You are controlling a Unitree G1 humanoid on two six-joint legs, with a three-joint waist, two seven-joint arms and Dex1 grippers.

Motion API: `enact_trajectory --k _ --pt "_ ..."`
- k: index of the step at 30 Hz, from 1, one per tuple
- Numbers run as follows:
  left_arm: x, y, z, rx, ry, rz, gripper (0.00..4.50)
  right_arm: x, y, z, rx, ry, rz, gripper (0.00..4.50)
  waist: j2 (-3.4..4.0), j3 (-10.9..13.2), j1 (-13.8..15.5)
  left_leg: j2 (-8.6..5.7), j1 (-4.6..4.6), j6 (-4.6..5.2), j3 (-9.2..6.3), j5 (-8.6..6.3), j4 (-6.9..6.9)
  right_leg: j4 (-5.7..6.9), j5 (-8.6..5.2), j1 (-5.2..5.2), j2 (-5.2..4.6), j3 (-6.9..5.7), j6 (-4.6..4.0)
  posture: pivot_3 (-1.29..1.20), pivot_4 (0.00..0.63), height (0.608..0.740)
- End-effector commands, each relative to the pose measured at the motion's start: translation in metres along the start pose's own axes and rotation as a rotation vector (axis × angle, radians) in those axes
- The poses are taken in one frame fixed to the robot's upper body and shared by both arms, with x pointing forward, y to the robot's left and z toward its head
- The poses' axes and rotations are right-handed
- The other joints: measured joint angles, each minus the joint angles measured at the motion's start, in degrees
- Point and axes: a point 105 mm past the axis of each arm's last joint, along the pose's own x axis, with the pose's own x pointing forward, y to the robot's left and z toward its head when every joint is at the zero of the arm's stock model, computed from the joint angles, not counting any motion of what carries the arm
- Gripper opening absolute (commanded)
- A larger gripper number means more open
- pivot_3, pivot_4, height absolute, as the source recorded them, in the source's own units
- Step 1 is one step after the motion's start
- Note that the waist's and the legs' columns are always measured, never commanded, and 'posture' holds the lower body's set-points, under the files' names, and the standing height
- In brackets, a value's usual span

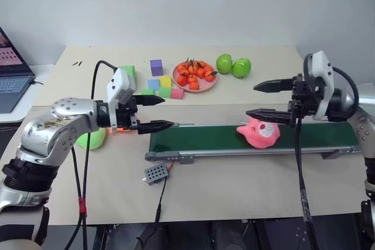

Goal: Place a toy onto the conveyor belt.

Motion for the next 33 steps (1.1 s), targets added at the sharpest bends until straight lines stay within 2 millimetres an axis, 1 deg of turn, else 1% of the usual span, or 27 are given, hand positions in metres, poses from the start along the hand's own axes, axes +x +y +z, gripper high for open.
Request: enact_trajectory --k 1,5,10,14,23,28,33 --pt "-0.004 0.010 0.022 0.047 -0.062 0.052 4.47 -0.006 -0.001 0.020 -0.055 -0.052 -0.015 4.50 0.00 0.00 0.30 0.00 -0.01 0.00 0.00 0.00 0.00 -0.01 0.00 0.00 0.00 0.00 0.00 0.00 0.150 0.738" --pt "-0.001 0.014 0.029 0.052 -0.084 0.079 4.47 -0.007 0.000 0.021 -0.055 -0.053 -0.016 4.50 0.00 0.00 0.63 0.00 -0.03 0.00 0.00 0.00 0.00 -0.03 0.00 -0.01 0.00 -0.01 0.00 0.00 0.150 0.738" --pt "0.002 0.011 0.035 0.045 -0.103 0.055 4.47 -0.012 -0.003 0.024 -0.066 -0.044 -0.024 4.50 0.00 0.00 0.66 0.00 -0.03 0.00 0.01 0.00 0.01 -0.03 0.00 -0.01 -0.01 0.00 0.00 0.00 0.150 0.738" --pt "0.005 0.012 0.044 0.036 -0.143 0.059 4.47 -0.014 -0.002 0.025 -0.069 -0.042 -0.035 4.50 -0.01 0.00 0.70 0.00 -0.03 0.00 0.00 0.00 0.01 -0.03 0.00 -0.01 0.00 -0.01 0.00 0.00 0.150 0.738" --pt "0.010 0.012 0.048 0.023 -0.164 0.055 4.47 -0.013 -0.001 0.025 -0.065 -0.047 -0.041 4.50 -0.01 0.00 0.66 0.00 -0.03 0.00 0.00 0.00 0.01 -0.04 0.00 0.00 0.00 0.00 0.00 0.00 0.150 0.738" --pt "0.010 0.011 0.044 0.012 -0.137 0.063 4.47 -0.011 -0.001 0.024 -0.065 -0.053 -0.040 4.50 -0.01 0.00 0.66 0.00 -0.03 0.00 0.00 0.00 0.01 -0.04 0.00 0.00 -0.01 0.00 0.00 0.00 0.150 0.738" --pt "0.009 0.014 0.046 0.004 -0.147 0.085 4.47 -0.009 -0.001 0.024 -0.062 -0.058 -0.039 4.50 -0.01 0.00 0.68 0.00 -0.04 0.00 0.00 0.00 0.01 -0.05 0.00 0.00 -0.01 0.00 0.00 0.00 0.150 0.738"
